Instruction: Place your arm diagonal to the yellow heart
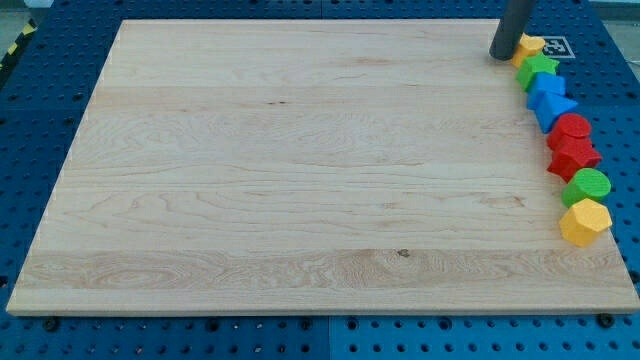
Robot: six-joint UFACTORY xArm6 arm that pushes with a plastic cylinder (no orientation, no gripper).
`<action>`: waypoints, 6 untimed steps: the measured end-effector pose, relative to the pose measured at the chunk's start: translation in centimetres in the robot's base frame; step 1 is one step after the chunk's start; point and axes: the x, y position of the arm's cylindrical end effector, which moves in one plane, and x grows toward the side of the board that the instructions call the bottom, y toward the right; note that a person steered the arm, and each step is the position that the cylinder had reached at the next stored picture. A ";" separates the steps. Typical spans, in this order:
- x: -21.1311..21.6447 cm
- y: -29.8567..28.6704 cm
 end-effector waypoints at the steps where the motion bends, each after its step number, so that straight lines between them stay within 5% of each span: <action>1: -0.5 -1.4; 4: -6.6 -5.0; 6: -8.0 -1.1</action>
